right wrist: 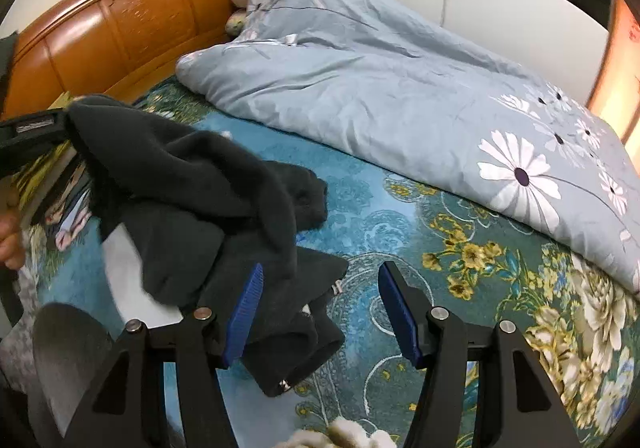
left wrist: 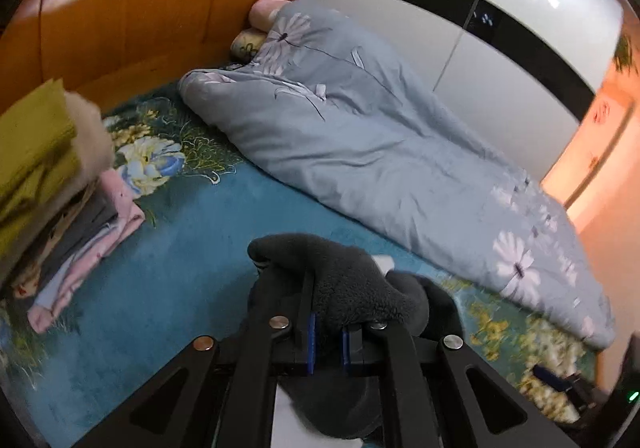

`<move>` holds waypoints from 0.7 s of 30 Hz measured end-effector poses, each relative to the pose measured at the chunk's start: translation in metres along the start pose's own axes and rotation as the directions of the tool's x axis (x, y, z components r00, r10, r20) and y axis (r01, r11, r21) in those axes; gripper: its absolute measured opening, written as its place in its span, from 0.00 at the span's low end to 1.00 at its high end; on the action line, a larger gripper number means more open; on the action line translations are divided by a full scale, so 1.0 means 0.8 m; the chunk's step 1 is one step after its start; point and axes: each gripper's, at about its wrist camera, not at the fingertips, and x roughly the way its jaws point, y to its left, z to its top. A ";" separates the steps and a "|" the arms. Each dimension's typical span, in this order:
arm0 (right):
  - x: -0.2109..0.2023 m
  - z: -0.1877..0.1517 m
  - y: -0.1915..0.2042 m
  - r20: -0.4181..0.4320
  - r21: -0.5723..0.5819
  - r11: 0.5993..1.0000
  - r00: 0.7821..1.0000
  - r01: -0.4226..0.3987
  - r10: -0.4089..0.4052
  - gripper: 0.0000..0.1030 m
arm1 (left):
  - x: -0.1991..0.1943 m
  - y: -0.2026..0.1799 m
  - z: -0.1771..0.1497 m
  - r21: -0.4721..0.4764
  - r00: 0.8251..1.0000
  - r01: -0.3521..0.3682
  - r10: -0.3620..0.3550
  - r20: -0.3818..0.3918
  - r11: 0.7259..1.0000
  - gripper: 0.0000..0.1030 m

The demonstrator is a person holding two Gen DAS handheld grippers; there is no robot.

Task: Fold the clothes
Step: 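Lift the jacket with both tools and shake it out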

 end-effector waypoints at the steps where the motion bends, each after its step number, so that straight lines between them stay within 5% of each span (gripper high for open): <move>1: 0.000 0.000 0.004 0.004 -0.016 1.000 1.000 -0.011 0.011 0.60 | -0.005 0.003 0.004 -0.012 1.000 0.006 -0.006 0.010 1.000 0.09; 9: -0.015 0.022 0.067 0.100 -0.187 0.979 0.989 -0.086 0.107 0.67 | -0.042 0.010 0.018 -0.042 0.996 0.069 -0.066 0.056 0.997 0.09; 21: 0.020 0.063 0.158 0.143 -0.368 0.922 0.973 -0.120 0.183 0.64 | -0.125 -0.028 0.033 0.094 0.971 0.163 -0.177 0.160 0.982 0.08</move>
